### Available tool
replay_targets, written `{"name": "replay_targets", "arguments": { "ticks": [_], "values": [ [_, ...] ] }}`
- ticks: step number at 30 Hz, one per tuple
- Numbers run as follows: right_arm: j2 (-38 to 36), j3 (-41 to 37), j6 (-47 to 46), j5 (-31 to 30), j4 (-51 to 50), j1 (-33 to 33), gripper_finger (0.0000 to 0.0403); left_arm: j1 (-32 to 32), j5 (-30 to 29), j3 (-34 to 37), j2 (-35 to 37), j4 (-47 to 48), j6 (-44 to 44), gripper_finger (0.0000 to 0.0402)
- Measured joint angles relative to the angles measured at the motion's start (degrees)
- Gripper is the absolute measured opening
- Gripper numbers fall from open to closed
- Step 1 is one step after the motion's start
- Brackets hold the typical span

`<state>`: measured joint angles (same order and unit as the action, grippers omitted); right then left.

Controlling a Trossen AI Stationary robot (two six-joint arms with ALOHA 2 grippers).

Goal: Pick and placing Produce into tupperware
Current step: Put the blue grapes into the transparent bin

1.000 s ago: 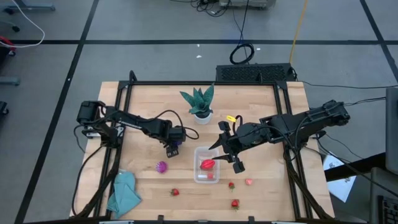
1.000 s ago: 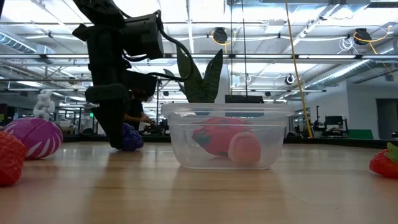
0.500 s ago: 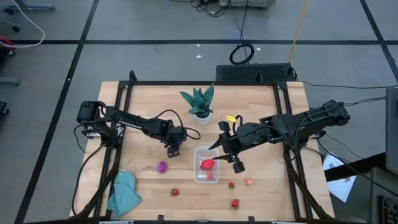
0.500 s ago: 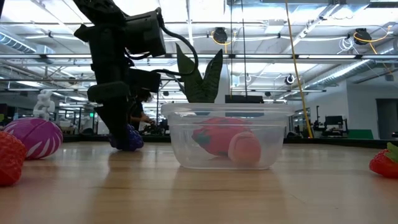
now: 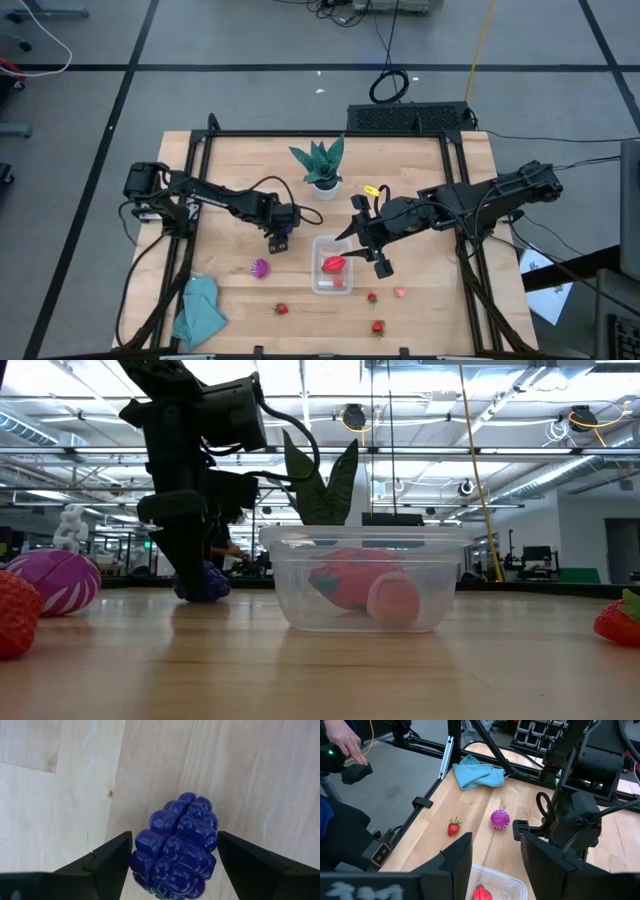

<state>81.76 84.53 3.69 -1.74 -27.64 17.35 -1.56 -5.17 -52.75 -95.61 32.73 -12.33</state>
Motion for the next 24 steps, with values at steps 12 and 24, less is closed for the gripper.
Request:
{"name": "replay_targets", "arguments": {
  "ticks": [12,24],
  "values": [
    [0.0,0.0,0.0,0.0,0.0,0.0,0.0160,0.0,0.0,0.0,0.0,0.0,-0.9,0.0296],
    [0.0,0.0,0.0,0.0,0.0,0.0,0.0160,-0.2,0.0,0.0,0.0,0.0,-1.7,0.0296]
  ]
}}
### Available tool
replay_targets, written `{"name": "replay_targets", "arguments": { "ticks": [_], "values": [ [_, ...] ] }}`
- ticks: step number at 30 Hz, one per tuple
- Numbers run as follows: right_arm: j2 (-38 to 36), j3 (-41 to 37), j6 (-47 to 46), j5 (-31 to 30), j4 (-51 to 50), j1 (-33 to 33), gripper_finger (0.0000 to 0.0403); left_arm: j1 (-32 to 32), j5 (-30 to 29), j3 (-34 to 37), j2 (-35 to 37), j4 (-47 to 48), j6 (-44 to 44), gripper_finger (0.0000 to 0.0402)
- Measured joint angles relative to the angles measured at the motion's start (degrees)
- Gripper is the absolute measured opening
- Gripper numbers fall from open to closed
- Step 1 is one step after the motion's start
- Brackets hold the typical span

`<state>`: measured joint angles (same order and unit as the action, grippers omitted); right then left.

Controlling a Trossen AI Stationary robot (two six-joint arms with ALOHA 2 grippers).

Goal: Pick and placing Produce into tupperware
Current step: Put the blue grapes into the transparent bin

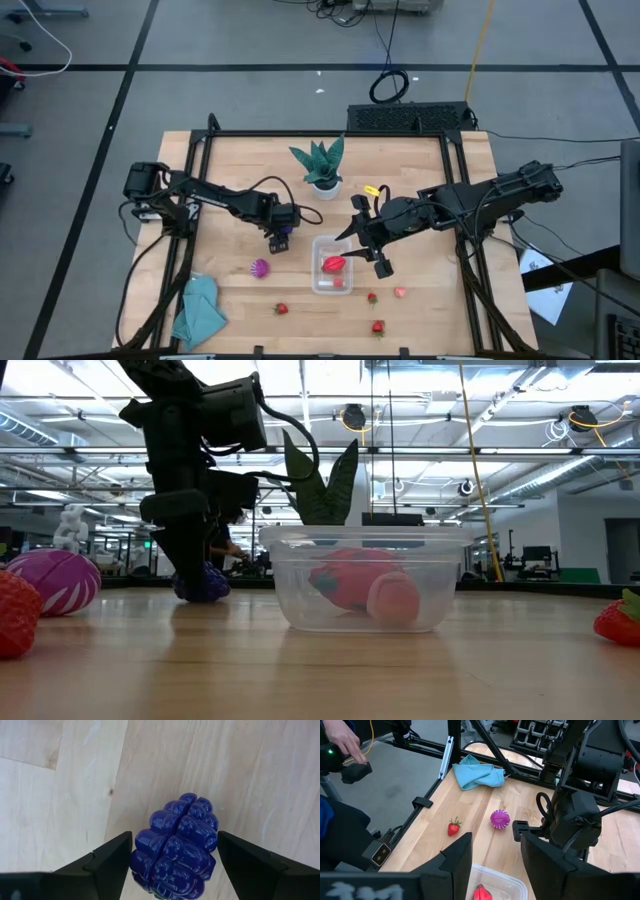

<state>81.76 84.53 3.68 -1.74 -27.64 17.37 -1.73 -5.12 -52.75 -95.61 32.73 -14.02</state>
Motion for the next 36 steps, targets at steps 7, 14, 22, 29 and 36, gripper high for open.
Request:
{"name": "replay_targets", "arguments": {
  "ticks": [7,14,22,29,36],
  "values": [
    [0.0,0.0,0.0,0.0,0.0,0.0,0.0160,-1.0,-0.3,0.0,0.0,0.0,-0.2,0.0296],
    [0.0,0.0,0.0,0.0,0.6,0.0,0.0160,-1.5,-0.7,0.0,0.0,0.2,-1.0,0.0294],
    [0.0,0.0,0.0,0.0,0.8,0.0,0.0160,-1.5,-0.5,0.0,0.0,0.2,-0.9,0.0231],
    [0.0,0.0,0.0,0.0,0.8,0.0,0.0160,-1.5,-0.5,-0.1,0.1,0.1,-1.0,0.0222],
    [0.0,0.0,0.0,0.0,0.8,0.0,0.0160,-1.5,-0.4,-0.1,0.1,0.1,-1.3,0.0226]
  ]
}}
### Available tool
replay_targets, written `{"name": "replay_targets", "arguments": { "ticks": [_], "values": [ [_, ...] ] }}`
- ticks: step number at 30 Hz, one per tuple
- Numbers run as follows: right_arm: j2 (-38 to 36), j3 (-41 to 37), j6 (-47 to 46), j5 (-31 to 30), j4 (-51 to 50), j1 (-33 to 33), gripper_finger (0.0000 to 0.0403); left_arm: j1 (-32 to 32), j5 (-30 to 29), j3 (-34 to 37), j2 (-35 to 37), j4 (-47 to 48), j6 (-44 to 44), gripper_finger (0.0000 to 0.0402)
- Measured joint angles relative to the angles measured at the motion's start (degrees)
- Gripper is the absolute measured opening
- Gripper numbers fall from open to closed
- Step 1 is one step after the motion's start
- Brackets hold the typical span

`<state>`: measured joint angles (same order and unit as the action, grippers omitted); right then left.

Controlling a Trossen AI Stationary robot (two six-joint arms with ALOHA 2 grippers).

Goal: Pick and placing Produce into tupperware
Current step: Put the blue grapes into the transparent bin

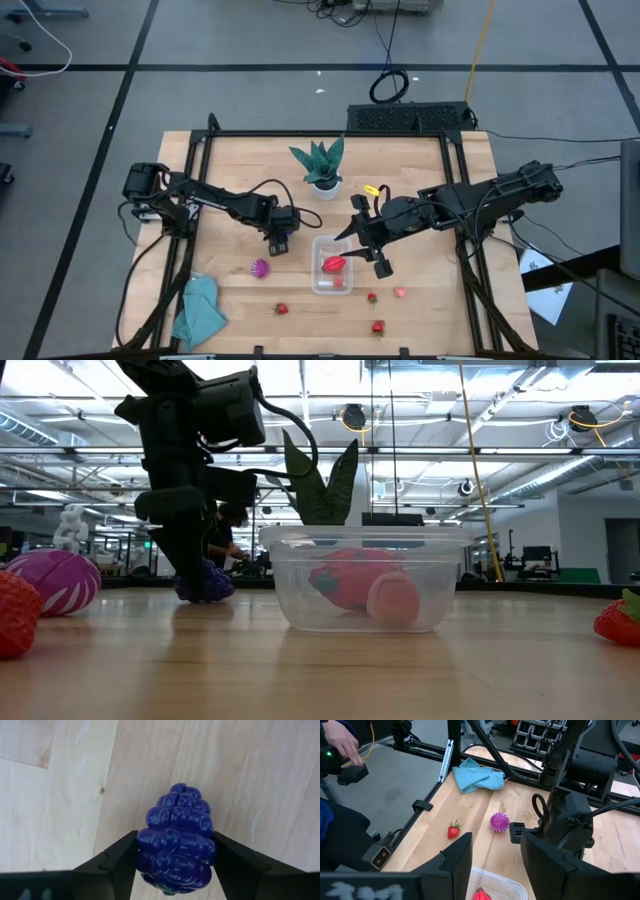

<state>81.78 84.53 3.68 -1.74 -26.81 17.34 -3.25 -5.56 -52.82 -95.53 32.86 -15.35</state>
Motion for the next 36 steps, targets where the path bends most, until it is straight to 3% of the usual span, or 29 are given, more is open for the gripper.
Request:
{"name": "replay_targets", "arguments": {
  "ticks": [8,18,28,36],
  "values": [
    [0.0,0.0,0.0,0.0,0.0,0.0,0.0160,-0.1,0.1,0.0,2.5,0.5,-0.4,0.0225],
    [0.0,0.0,0.0,0.0,0.5,0.0,0.0160,-3.8,0.0,0.0,14.0,0.1,-4.0,0.0236],
    [0.0,0.0,0.0,0.0,1.3,0.0,0.0160,-15.2,-0.1,0.0,16.7,-15.7,-4.1,0.0236],
    [0.0,0.0,0.6,-1.8,1.2,-0.5,0.0160,-19.9,-3.0,0.0,16.0,-25.8,-0.5,0.0237]
  ]
}}
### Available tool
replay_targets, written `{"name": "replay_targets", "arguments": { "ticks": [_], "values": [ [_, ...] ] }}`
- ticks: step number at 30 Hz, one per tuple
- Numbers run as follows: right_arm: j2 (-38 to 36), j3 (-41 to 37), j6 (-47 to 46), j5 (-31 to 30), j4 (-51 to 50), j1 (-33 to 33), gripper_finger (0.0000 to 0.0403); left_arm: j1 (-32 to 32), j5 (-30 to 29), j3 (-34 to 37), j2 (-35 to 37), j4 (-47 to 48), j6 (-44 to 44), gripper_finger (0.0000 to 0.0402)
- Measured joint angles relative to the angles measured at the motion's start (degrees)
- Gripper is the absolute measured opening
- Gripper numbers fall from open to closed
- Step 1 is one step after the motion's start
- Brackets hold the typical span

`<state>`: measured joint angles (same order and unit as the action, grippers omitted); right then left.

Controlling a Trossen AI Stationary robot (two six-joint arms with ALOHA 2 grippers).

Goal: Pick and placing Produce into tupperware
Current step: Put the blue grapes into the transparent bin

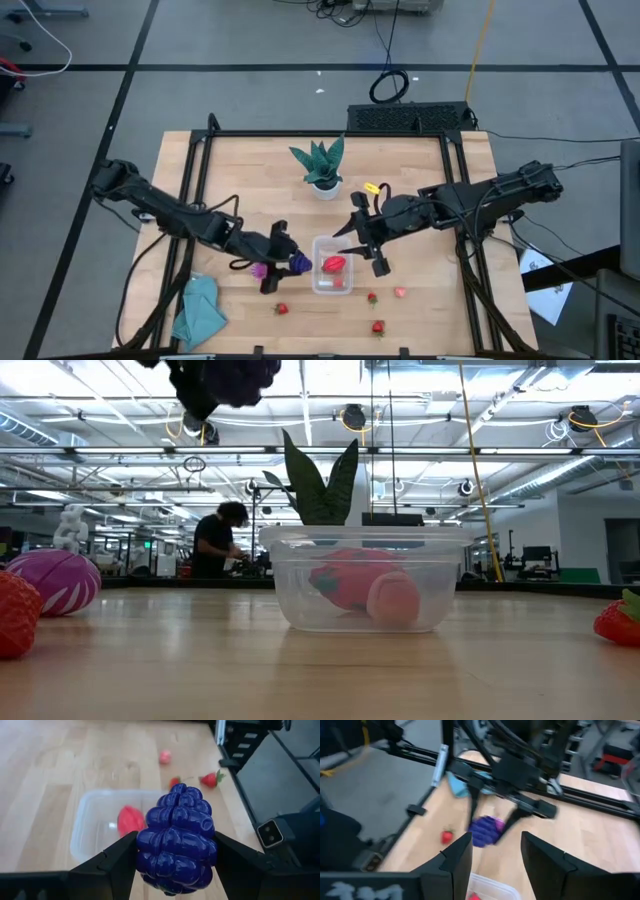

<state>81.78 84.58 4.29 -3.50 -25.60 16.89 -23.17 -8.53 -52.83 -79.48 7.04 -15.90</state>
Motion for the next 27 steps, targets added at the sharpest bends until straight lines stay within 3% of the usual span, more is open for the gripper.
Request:
{"name": "replay_targets", "arguments": {
  "ticks": [5,10,17,27],
  "values": [
    [-0.6,0.0,1.1,-4.6,-0.9,-0.1,0.0160,-0.7,-2.3,-3.9,-0.1,1.8,4.1,0.0237],
    [-2.3,0.0,1.5,-6.9,-1.4,-0.3,0.0160,-0.5,-6.0,-12.5,-2.7,11.9,8.1,0.0237],
    [-8.1,0.0,4.9,-21.4,-4.6,-0.4,0.0160,1.1,-8.6,-27.6,-9.7,27.2,9.7,0.0237],
    [-18.3,0.0,4.0,-25.4,-4.6,-0.4,0.0160,5.1,-8.4,-43.3,-20.9,42.6,7.9,0.0237]
  ]
}}
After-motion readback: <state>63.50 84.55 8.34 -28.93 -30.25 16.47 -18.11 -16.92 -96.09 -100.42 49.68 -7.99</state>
